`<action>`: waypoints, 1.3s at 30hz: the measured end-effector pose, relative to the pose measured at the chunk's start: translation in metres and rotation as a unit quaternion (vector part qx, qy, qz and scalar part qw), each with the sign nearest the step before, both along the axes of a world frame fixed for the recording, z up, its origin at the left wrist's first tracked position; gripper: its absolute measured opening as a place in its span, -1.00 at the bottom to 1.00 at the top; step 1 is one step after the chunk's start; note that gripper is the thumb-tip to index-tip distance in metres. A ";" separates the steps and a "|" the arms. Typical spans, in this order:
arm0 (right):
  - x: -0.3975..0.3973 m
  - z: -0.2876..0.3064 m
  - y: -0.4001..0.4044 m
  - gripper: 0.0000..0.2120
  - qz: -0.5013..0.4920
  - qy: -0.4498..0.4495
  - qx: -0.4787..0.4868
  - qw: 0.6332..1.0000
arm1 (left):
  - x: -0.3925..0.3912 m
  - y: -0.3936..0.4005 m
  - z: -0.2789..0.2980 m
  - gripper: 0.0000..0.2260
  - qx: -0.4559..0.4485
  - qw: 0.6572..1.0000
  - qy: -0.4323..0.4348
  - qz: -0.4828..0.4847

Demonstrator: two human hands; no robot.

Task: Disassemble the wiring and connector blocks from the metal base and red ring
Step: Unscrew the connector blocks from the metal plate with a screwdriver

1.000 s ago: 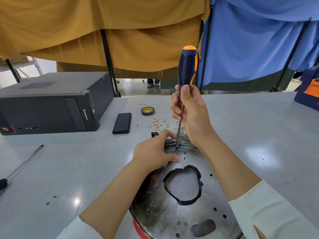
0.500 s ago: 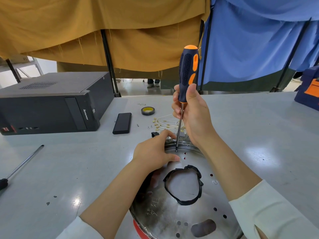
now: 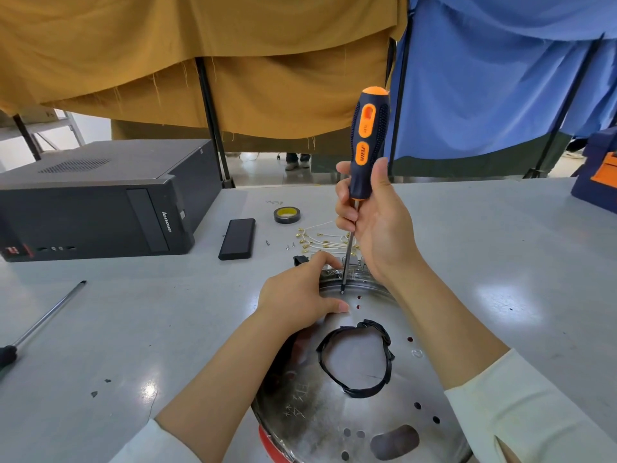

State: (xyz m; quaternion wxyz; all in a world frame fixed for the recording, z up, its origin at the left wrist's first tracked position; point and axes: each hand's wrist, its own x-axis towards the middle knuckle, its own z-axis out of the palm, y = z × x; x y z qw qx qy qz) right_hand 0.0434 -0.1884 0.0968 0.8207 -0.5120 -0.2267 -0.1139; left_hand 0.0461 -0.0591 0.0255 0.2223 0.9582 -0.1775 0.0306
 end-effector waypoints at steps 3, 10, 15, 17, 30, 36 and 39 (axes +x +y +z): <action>-0.001 0.001 -0.001 -0.72 -0.031 0.009 -0.011 0.999 | -0.001 0.000 0.000 -0.53 -0.003 1.000 -0.001 0.000; 0.001 0.000 -0.002 -0.61 -0.001 -0.003 0.000 1.000 | -0.002 0.000 0.003 -0.51 0.002 1.000 -0.006 0.002; 0.000 0.000 -0.001 -0.74 -0.043 0.001 -0.023 0.999 | -0.002 0.000 0.002 -0.51 -0.001 1.000 -0.008 0.001; 0.000 0.000 -0.001 -0.76 -0.059 -0.001 -0.022 0.998 | -0.002 0.000 0.002 -0.51 -0.003 1.000 -0.006 0.001; 0.001 -0.001 -0.002 -0.79 -0.054 -0.015 -0.024 0.998 | -0.005 -0.001 0.004 -0.51 -0.014 1.000 -0.004 -0.003; 0.005 -0.003 -0.002 -0.59 -0.018 -0.010 -0.022 1.000 | -0.006 0.000 0.002 -0.76 0.009 0.999 -0.030 -0.017; 0.003 -0.003 -0.002 -0.66 -0.027 -0.001 -0.032 0.999 | -0.004 -0.001 0.001 -0.83 0.006 0.999 -0.035 -0.010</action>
